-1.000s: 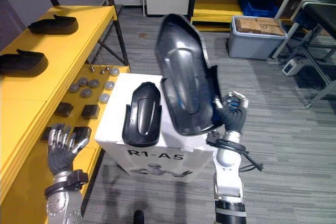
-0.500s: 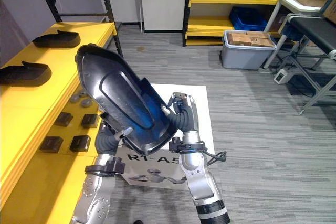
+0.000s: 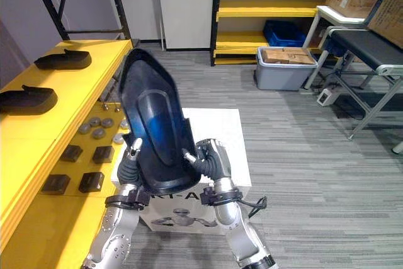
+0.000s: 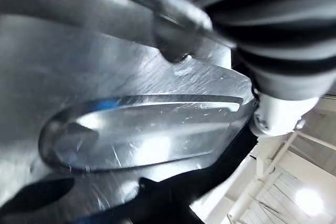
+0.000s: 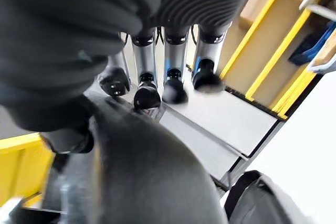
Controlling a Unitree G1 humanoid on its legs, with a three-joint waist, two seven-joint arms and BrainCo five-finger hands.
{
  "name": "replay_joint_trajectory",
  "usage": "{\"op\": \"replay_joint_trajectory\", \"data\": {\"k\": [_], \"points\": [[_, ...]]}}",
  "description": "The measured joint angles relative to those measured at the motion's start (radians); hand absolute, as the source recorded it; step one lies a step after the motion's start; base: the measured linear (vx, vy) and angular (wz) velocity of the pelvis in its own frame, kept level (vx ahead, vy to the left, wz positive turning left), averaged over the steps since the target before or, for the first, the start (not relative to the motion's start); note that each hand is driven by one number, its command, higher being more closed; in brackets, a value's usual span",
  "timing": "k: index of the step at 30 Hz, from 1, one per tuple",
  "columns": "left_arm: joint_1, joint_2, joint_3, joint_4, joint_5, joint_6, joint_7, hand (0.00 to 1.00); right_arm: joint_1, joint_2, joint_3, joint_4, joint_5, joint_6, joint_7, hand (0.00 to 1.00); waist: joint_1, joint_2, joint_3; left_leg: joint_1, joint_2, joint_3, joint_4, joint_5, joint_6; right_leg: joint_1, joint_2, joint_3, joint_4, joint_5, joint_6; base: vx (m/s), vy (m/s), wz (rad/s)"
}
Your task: Walk over and take plastic housings, then place them on the shelf
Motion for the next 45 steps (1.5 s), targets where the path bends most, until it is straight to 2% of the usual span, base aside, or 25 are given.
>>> {"op": "replay_joint_trajectory", "data": {"k": [2,6,10,14,17,20,25,27,30,31,36,37,40,43,45], "points": [[0.0,0.0,0.002,0.001,0.001,0.003,0.001,1.0,0.0,0.0,0.001,0.0,0.024,-0.006,0.005,0.0,-0.002,-0.003,-0.002,0.0,-0.001,0.001,0.0,0.001,0.001,0.0,-0.001,0.001,0.0,0.001,0.0,-0.03,0.01,-0.02],[0.0,-0.002,0.01,0.001,0.004,0.016,0.001,1.0,0.0,0.0,0.001,0.0,0.145,-0.031,0.043,0.0,-0.006,-0.007,-0.005,0.0,-0.001,0.003,0.0,0.002,0.002,-0.002,-0.002,0.002,0.0,0.003,0.0,-0.02,0.005,-0.01],[0.0,-0.022,0.017,0.001,0.048,0.028,-0.002,1.0,0.0,0.001,-0.013,-0.001,0.337,-0.044,0.1,0.0,-0.005,-0.008,-0.006,0.001,-0.001,0.003,0.0,0.003,0.002,-0.002,-0.001,0.001,0.001,0.004,0.0,0.0,0.0,0.0],[0.0,-0.047,0.03,0.003,0.086,0.044,-0.019,1.0,-0.001,0.013,-0.069,-0.033,0.48,-0.056,0.148,0.0,-0.005,-0.008,-0.006,0.001,-0.001,0.004,0.0,0.003,0.002,-0.002,-0.001,0.002,0.001,0.004,0.0,0.0,0.0,0.0],[0.003,-0.058,0.05,0.004,0.138,0.057,-0.044,1.0,-0.004,0.033,-0.188,-0.11,0.598,-0.079,0.17,0.0,-0.006,-0.008,-0.006,0.002,-0.001,0.004,0.0,0.003,0.003,-0.001,-0.001,0.002,0.001,0.004,0.0,0.0,0.0,0.0],[0.015,-0.065,0.097,0.004,0.178,0.058,-0.048,1.0,-0.008,0.036,-0.354,-0.169,0.7,-0.127,0.175,0.0,-0.009,-0.008,-0.006,0.002,0.0,0.006,0.0,0.003,0.003,-0.001,-0.001,0.004,0.001,0.004,0.0,0.0,0.0,0.0],[0.058,-0.074,0.192,0.003,0.225,0.058,-0.051,1.0,0.005,0.028,-0.576,-0.127,0.743,-0.155,0.172,0.0,-0.021,-0.008,-0.005,0.002,0.001,0.012,-0.001,0.003,0.002,-0.005,0.001,0.016,0.0,0.005,0.0,0.0,0.0,-0.03],[0.088,-0.076,0.222,-0.013,0.243,0.058,-0.053,1.0,0.03,0.027,-0.659,-0.018,0.743,-0.157,0.169,0.0,-0.028,-0.01,-0.004,-0.001,0.001,0.014,-0.001,0.003,0.002,-0.009,0.001,0.019,-0.001,0.007,0.001,-0.01,0.004,-0.05],[0.114,-0.084,0.252,-0.062,0.259,0.058,-0.07,1.0,0.092,0.008,-0.712,0.182,0.741,-0.149,0.168,0.0,-0.028,-0.012,-0.002,-0.011,0.001,0.014,-0.001,0.002,0.002,-0.019,0.001,0.019,-0.001,0.008,0.001,0.0,0.0,0.0],[0.123,-0.086,0.269,-0.09,0.26,0.057,-0.076,1.0,0.119,-0.004,-0.736,0.303,0.738,-0.131,0.173,0.0,-0.029,-0.011,0.003,-0.013,0.001,0.014,-0.001,0.002,0.002,-0.019,0.0,0.02,-0.003,0.009,0.001,0.0,0.0,0.0],[0.134,-0.086,0.296,-0.104,0.26,0.054,-0.09,1.0,0.157,-0.011,-0.785,0.673,0.737,-0.091,0.19,0.0,-0.025,-0.009,0.009,-0.014,0.006,0.011,-0.001,0.002,0.002,-0.014,0.001,0.017,-0.007,0.01,0.001,0.0,0.0,0.01],[0.154,-0.087,0.297,-0.116,0.26,0.054,-0.094,1.0,0.16,-0.01,-0.785,0.797,0.739,-0.073,0.206,0.0,-0.026,-0.007,0.014,-0.014,0.005,0.009,0.0,0.002,0.002,-0.008,0.001,0.015,-0.007,0.01,0.001,0.0,0.0,0.05],[0.173,-0.094,0.295,-0.127,0.26,0.054,-0.111,1.0,0.177,-0.003,-0.785,0.945,0.744,-0.05,0.234,0.0,-0.023,-0.005,0.025,-0.014,0.004,-0.008,0.0,0.003,0.002,0.001,0.0,-0.003,-0.005,0.009,0.001,-0.01,-0.001,0.17],[0.204,-0.115,0.296,-0.158,0.261,0.054,-0.112,1.0,0.197,0.008,-0.773,1.048,0.743,-0.025,0.272,0.0,-0.003,-0.003,0.041,-0.016,-0.001,-0.034,0.0,0.005,0.003,0.01,-0.006,-0.032,0.003,0.005,0.004,-0.03,-0.001,0.31],[0.22,-0.127,0.294,-0.188,0.263,0.055,-0.113,1.0,0.207,0.025,-0.731,1.065,0.736,-0.014,0.284,0.0,0.0,-0.002,0.077,-0.023,-0.018,-0.105,0.0,0.007,-0.002,0.02,-0.023,-0.102,0.056,-0.033,0.011,-0.05,-0.021,0.83]]}}
